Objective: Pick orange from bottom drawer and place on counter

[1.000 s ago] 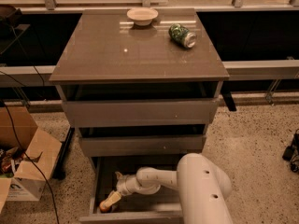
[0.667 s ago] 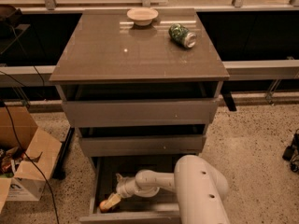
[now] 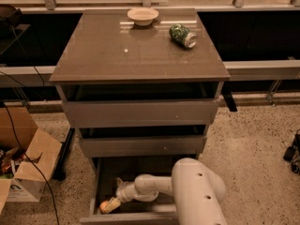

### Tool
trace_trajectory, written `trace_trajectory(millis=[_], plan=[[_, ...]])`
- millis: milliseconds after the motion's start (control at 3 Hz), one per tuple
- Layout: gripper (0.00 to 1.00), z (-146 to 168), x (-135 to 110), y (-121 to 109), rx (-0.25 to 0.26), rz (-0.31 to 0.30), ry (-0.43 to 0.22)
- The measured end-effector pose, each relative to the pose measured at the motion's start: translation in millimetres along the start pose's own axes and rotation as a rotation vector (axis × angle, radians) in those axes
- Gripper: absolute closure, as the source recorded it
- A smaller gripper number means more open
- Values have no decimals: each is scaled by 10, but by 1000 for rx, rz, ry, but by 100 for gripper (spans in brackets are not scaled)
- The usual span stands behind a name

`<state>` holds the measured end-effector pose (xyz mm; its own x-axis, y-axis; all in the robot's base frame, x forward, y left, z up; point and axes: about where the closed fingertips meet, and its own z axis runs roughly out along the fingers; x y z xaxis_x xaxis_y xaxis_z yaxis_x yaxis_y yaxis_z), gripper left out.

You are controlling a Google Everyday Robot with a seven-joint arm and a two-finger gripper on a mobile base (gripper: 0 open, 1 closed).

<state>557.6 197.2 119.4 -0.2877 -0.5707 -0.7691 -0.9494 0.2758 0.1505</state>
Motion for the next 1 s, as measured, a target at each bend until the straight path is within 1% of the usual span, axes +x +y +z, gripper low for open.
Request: trace_trajectory(millis=[333,1000], plan=[[16,68,55,122,-28,7,1],[62,143,26,380,-77,21,-37]])
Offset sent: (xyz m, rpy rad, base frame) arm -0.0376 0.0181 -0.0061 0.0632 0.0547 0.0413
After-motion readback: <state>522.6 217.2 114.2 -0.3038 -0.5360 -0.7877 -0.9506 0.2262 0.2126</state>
